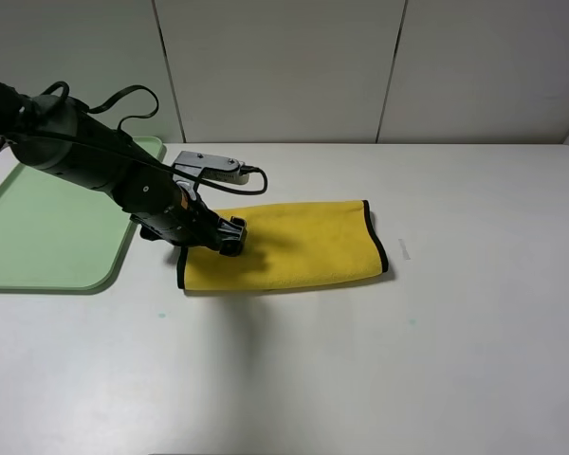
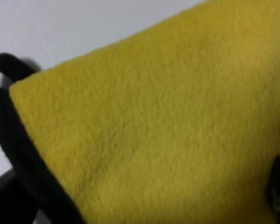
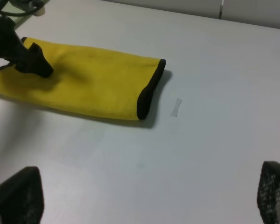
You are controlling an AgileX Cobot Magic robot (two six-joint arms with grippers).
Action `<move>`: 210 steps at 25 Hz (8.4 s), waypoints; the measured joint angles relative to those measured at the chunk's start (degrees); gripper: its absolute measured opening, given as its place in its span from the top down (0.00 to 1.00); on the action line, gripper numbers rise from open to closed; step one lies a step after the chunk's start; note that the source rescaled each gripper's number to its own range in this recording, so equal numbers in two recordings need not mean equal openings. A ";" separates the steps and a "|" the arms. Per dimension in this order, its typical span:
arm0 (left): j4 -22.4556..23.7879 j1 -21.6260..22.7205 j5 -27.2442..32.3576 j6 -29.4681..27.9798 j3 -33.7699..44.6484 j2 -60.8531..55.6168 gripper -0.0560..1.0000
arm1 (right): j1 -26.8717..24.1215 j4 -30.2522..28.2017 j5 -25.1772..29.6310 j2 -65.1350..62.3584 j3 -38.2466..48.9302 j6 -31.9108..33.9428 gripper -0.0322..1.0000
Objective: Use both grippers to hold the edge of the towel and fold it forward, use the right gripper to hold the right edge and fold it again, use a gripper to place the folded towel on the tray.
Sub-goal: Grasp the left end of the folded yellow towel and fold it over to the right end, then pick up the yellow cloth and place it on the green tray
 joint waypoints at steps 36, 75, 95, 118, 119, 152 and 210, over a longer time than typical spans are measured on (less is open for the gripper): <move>-1.53 1.31 15.81 -2.04 -2.56 -4.47 0.84 | 0.00 0.00 0.00 0.00 0.00 -0.15 0.00; 0.81 -18.84 26.44 0.56 -26.85 4.70 0.84 | 0.00 0.00 0.00 0.00 0.00 -0.15 0.00; 1.75 -18.84 19.92 3.45 -27.14 4.69 0.01 | 0.00 0.05 0.00 0.00 0.00 -0.15 0.00; 9.07 -16.86 46.80 -4.14 -27.14 -10.46 0.00 | 0.00 0.05 0.00 0.00 0.00 -0.15 0.00; 9.09 -16.64 46.95 -4.35 -27.14 -9.79 0.00 | 0.00 0.05 0.00 0.00 0.00 -0.15 0.00; 5.97 -16.02 31.87 -4.58 -27.14 8.54 0.01 | 0.00 0.05 0.00 0.00 0.00 -0.15 0.00; 10.16 17.95 35.15 11.58 -22.67 -1.29 0.82 | 0.00 0.05 0.00 0.00 0.00 -0.15 0.00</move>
